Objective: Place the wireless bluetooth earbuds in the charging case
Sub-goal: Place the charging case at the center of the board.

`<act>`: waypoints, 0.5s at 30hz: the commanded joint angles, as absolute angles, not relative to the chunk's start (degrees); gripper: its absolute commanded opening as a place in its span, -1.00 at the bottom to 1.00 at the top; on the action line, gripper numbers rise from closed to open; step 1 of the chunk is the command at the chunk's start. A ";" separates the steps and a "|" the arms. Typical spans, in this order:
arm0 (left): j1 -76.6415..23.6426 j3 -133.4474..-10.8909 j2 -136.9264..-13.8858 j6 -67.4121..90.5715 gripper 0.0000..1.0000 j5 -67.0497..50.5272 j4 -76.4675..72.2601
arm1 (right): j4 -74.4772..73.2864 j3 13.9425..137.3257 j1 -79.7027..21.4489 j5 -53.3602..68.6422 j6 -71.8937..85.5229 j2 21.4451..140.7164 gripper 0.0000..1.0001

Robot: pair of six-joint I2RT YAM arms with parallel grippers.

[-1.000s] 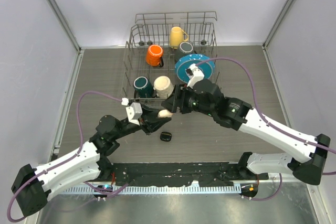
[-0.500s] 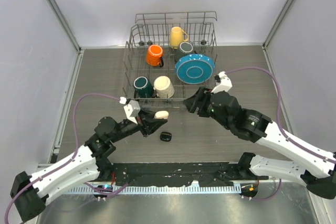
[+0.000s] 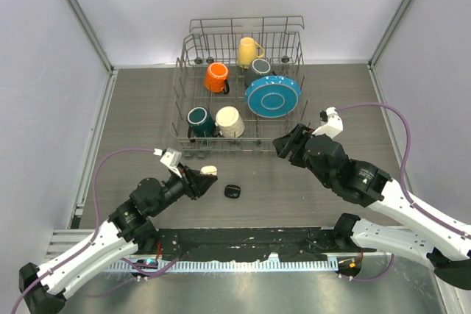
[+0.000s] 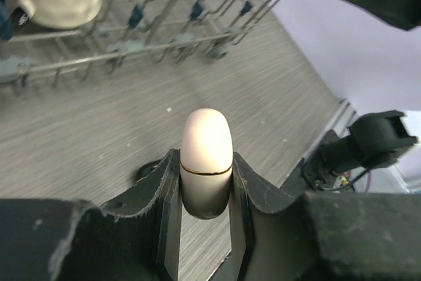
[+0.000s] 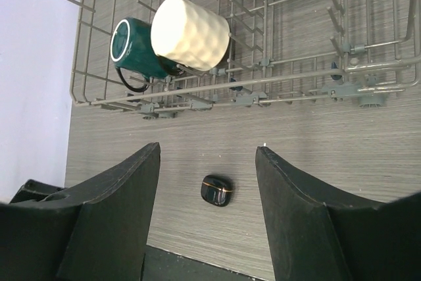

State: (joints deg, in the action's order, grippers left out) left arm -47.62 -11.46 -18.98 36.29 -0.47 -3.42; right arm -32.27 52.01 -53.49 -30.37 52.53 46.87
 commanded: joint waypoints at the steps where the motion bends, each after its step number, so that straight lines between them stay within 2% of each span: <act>1: -47.55 -10.73 -25.90 41.57 -1.00 4.31 -3.15 | -31.82 51.59 -53.26 -31.90 53.79 45.97 0.30; 8: -47.55 -7.65 -39.26 48.42 -0.96 3.43 -12.30 | -32.60 51.33 -53.09 -31.99 53.88 45.62 0.31; 11: -47.46 -7.47 -42.44 49.30 -0.68 3.95 -12.92 | -32.70 51.15 -53.09 -32.17 53.88 45.44 0.31; 14: -47.55 -7.56 -43.77 49.48 -0.57 4.22 -13.01 | -32.70 50.98 -53.00 -32.26 53.96 45.53 0.31; 15: -47.46 -7.65 -44.20 49.57 -0.46 4.48 -12.75 | -32.70 50.98 -53.00 -32.26 53.96 45.53 0.31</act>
State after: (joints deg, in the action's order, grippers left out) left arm -47.62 -7.03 -43.27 47.88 3.03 -7.49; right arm -33.06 51.00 -53.23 -30.41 53.01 46.33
